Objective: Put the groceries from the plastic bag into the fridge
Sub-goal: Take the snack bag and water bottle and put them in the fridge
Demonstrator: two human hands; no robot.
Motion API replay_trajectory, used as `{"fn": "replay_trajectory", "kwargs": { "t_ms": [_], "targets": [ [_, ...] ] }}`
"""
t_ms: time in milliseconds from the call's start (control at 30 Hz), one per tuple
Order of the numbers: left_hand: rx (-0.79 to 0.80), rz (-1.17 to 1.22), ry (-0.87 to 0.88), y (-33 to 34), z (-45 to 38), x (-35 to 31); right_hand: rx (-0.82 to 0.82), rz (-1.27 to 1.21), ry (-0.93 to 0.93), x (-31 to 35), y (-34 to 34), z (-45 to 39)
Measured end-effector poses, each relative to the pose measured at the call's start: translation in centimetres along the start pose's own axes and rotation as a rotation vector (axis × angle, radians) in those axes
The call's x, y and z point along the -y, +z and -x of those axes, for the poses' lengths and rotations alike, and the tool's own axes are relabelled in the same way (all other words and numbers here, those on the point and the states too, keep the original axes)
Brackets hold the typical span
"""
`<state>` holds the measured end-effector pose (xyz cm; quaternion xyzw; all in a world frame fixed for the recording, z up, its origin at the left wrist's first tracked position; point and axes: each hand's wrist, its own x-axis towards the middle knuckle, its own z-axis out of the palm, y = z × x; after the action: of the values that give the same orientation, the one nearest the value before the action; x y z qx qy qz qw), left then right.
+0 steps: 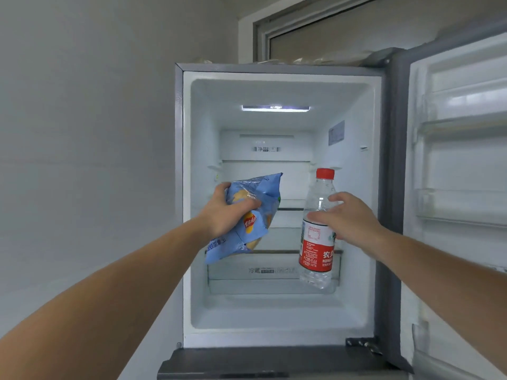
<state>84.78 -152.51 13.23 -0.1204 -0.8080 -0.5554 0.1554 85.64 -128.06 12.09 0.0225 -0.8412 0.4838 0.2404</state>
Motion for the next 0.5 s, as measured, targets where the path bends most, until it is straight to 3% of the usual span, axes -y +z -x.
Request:
{"fn": "replay_trajectory", "kwargs": {
  "t_ms": [267, 500],
  "targets": [
    [0.030, -0.124, 0.138, -0.9, -13.1, 0.3, -0.194, -0.011, -0.078, 3.3, 2.0, -10.6],
    [-0.005, -0.347, 0.111, 1.3, -19.8, 1.3, -0.243, 0.042, -0.174, 5.4, 3.7, -19.4]
  ]
}}
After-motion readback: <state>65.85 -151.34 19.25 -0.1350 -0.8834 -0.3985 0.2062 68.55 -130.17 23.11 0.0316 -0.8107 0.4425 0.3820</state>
